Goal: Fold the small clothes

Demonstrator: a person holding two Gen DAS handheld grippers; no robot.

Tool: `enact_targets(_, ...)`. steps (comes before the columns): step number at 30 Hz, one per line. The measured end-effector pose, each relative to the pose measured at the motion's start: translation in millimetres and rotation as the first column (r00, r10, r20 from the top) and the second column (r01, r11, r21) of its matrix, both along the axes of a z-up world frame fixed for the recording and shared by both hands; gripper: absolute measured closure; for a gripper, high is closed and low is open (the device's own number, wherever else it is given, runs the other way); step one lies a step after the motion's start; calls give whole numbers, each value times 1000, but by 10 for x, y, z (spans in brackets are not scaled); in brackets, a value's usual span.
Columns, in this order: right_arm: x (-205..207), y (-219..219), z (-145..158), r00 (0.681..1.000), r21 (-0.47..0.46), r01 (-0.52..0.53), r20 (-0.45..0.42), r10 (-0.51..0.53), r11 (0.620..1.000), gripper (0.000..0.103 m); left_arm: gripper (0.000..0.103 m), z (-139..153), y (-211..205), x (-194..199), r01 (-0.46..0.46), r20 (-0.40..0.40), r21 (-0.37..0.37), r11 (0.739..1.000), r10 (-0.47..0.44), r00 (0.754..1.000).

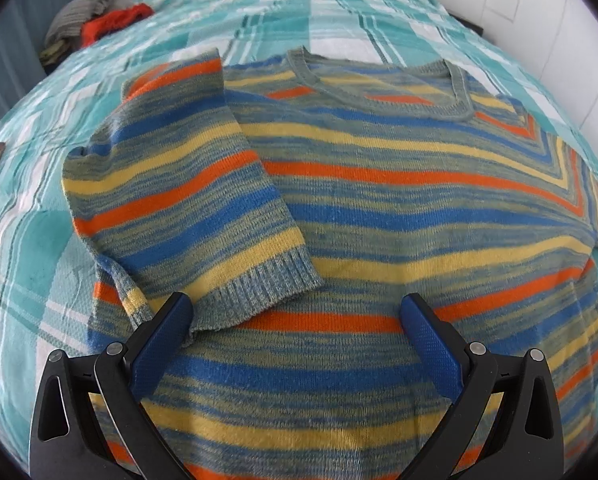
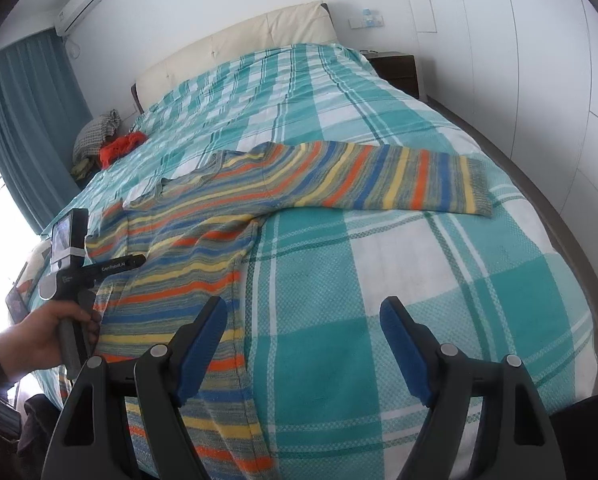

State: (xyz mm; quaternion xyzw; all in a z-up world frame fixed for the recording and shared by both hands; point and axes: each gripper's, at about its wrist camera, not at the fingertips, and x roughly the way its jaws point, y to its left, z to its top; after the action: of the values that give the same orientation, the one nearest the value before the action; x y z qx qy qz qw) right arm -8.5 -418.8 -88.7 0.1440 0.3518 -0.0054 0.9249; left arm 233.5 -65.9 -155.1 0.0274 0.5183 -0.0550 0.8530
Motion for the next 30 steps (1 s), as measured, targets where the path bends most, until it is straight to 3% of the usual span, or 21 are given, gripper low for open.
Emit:
enact_targets(2,-4,2,17,1000,-3,-4,8,4,1000,25,2,186,157,-126,73,-36,-66,995,-75,996)
enact_targets(4,-22,-18,30,1000,7,-2,20,2,1000,25,2,473,443,-388,157,36,-93,983,-155,987)
enact_targets(8,-2,-64,-4,1000,47,-7,10,6,999,25,1,918,955,-682,234,176,111,966,-251,952)
enact_targets(11,72,-56,-25,1000,62,-22,7,21,998,25,1,1070,974,-598,310,176,143,940,-333,926)
enact_targets(14,145,-13,-70,999,64,-39,-13,40,997,25,1,960,720,-394,430,143,120,895,-444,885)
enact_targets(17,102,22,-65,999,49,-40,-13,41,998,25,3,672,418,-178,529,52,106,842,-536,842)
enact_targets(20,9,2,-26,1000,31,-15,2,15,999,25,25,367,274,-10,564,-40,107,819,-563,825)
enact_targets(22,-29,-47,-16,1000,37,11,4,-11,999,25,28,136,242,77,572,-125,114,813,-559,820)
enact_targets(25,-31,-140,-28,999,67,47,1,-47,997,25,29,91,312,138,543,-130,49,838,-534,836)
enact_targets(26,-18,-163,-38,999,77,53,-3,-53,996,25,38,109,340,162,518,-131,35,854,-510,850)
enact_targets(27,-2,-179,-48,998,86,56,-8,-56,995,25,69,147,377,183,487,-122,33,873,-480,869)
enact_targets(28,15,-185,-56,998,91,56,-12,-55,994,25,91,193,446,216,445,-114,2,895,-442,890)
enact_targets(30,36,-168,-59,999,91,50,-14,-49,995,25,97,331,651,273,346,-88,-75,935,-351,932)
